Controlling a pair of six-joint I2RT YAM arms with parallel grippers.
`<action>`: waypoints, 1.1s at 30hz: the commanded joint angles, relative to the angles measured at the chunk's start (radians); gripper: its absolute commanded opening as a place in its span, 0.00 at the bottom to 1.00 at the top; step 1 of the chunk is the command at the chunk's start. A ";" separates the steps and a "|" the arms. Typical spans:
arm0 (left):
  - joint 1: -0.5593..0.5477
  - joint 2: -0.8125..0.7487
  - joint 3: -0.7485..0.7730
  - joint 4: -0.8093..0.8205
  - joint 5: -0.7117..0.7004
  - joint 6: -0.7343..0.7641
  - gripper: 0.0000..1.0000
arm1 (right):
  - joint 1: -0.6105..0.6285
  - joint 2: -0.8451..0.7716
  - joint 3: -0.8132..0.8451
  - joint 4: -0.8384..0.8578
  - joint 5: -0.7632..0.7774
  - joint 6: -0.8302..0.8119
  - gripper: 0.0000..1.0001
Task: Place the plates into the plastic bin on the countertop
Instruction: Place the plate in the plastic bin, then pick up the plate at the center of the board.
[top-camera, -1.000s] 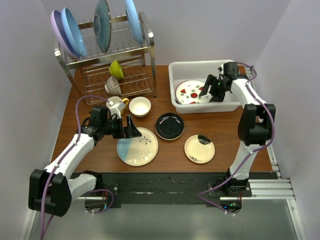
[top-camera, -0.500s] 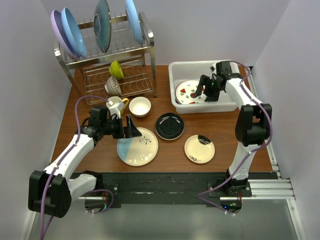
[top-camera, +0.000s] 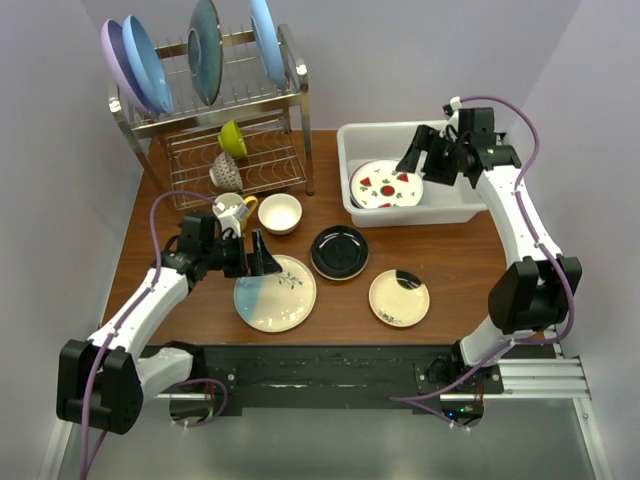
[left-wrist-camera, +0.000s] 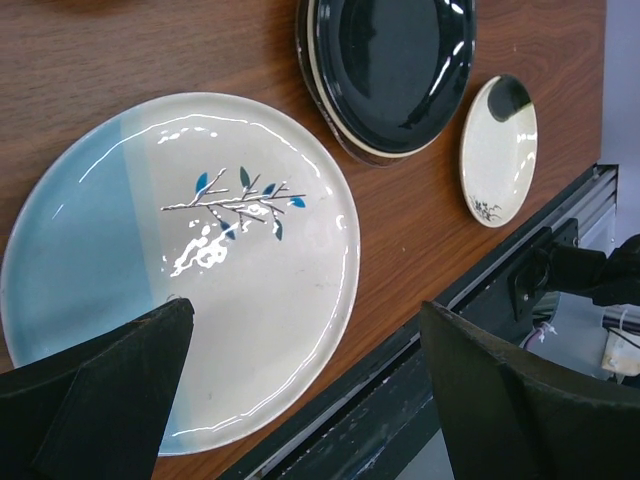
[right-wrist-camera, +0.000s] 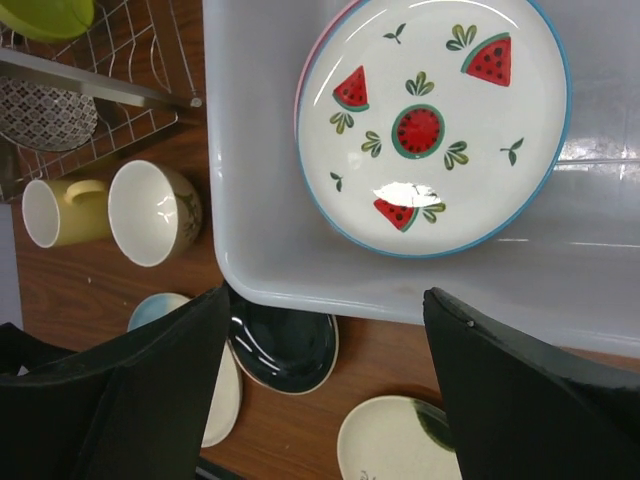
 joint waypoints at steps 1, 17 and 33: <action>0.008 0.017 0.027 -0.026 -0.037 0.020 1.00 | 0.002 -0.090 -0.049 -0.007 -0.038 -0.006 0.87; 0.028 0.072 0.091 -0.158 -0.226 0.038 1.00 | 0.099 -0.281 -0.288 0.085 -0.104 0.069 0.92; 0.068 0.117 0.085 -0.188 -0.277 0.027 1.00 | 0.283 -0.423 -0.549 0.234 -0.082 0.189 0.91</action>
